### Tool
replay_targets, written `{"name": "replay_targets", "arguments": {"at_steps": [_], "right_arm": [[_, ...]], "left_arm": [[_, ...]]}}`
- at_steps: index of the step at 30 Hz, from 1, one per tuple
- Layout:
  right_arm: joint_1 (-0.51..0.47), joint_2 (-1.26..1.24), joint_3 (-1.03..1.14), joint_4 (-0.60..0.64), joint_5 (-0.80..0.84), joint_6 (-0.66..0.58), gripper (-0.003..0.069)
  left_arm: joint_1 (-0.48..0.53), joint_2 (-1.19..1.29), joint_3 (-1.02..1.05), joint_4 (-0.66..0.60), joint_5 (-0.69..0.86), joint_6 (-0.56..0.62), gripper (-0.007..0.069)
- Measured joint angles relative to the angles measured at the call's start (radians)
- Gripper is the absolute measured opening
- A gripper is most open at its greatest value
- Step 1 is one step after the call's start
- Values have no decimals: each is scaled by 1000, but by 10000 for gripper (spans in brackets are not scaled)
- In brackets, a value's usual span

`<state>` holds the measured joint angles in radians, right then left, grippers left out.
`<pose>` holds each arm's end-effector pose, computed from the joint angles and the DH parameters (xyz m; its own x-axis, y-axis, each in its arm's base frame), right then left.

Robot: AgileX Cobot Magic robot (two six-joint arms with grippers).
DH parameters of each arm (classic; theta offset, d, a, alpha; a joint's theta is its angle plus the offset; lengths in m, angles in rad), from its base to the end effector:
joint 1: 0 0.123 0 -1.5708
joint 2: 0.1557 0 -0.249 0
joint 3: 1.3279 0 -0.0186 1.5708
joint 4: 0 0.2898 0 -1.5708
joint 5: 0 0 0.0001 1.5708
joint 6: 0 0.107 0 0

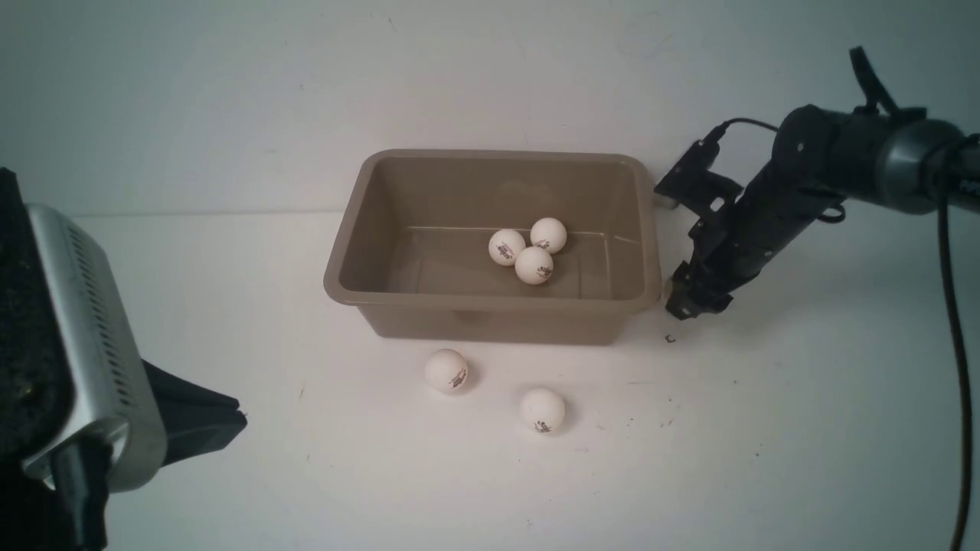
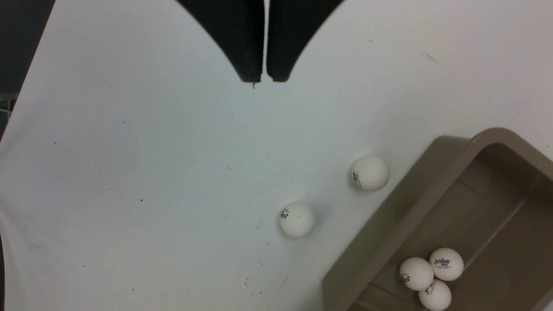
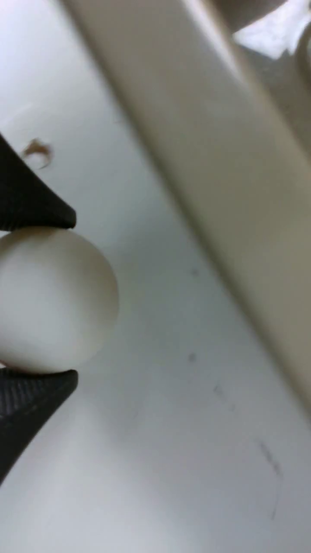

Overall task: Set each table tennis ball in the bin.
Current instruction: Use the right arm to clamp the table tennis ball closest to it, then use the right arm to put the table tennis ball into the box

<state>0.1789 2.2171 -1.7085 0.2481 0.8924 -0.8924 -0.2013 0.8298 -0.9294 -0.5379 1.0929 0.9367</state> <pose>0.4679 0.1054 0.0934 -0.5523 -0.7686 -0.3230 -0.8025 0.5950 -0.0436 0.1933 -0.0891 0.3316 -0.2784 0.6204 -0.7332 0.8257 0.5445 0.1472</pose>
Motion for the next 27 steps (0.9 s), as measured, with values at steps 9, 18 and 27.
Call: {"name": "replay_targets", "arguments": {"at_steps": [9,18,27], "right_arm": [[-56,-151,-39,-39,138,72,364],[208,-205,-44,92,-18,105,364],[287,-70,-155,-100,-54,498,364]], "left_arm": [[0,0,0,0,0,0,-4],[0,0,0,2,-19,0,-4],[0,0,0,2,-24,0,-4]]}}
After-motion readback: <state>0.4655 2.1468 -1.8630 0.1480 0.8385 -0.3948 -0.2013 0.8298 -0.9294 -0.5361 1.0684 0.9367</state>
